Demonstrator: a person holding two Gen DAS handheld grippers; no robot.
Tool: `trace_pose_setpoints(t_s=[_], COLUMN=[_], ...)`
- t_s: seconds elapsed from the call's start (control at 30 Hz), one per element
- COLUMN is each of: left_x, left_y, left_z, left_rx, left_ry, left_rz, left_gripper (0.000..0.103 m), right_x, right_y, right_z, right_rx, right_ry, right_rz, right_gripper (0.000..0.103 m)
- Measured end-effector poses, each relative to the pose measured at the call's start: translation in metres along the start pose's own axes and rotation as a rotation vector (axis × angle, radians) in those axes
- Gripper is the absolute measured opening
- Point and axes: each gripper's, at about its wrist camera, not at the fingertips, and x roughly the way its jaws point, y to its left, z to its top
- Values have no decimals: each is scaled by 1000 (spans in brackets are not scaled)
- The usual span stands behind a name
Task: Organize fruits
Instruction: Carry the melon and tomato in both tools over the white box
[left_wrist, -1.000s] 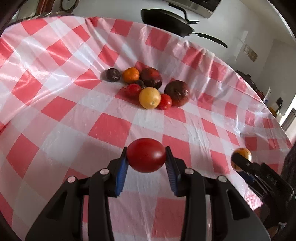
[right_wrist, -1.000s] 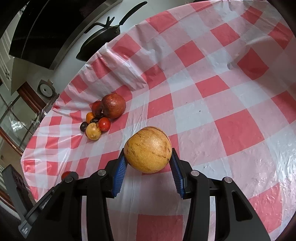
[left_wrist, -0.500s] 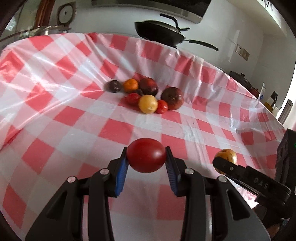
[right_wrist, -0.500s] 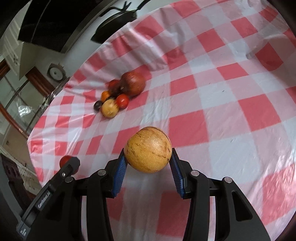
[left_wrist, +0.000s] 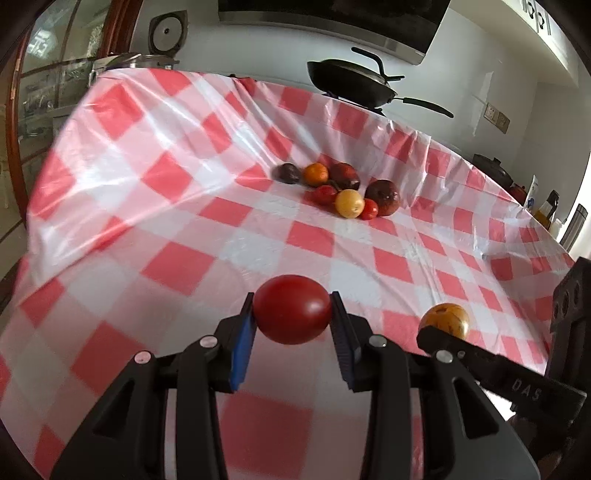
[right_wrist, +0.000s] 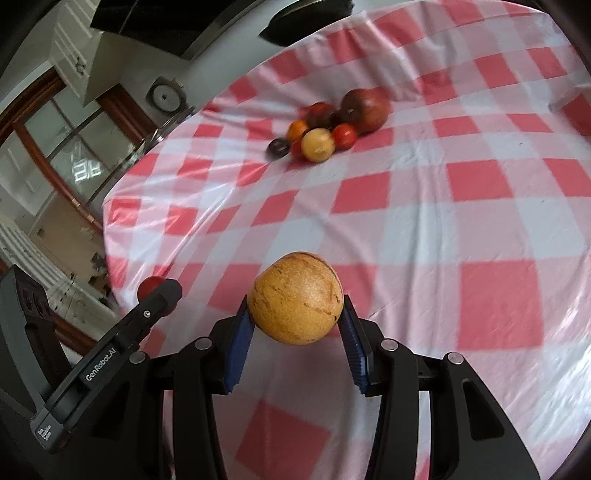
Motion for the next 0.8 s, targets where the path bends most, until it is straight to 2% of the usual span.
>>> trace_pose_setpoints(t_s=[0.37, 0.63, 0.8], left_x=[-39, -58, -77], left_y=[60, 87, 106], left_z=[-31, -45, -51], left_rx=[-50, -54, -56], left_ry=[47, 39, 27], left_rz=[55, 117, 151], left_gripper=[39, 39, 39], right_x=[10, 18, 21], right_y=[45, 80, 111], right_z=[-28, -50, -68], right_rx=[-101, -185, -292], right_ry=[63, 110, 131], right_rz=[34, 78, 100], right_gripper=[45, 45, 45])
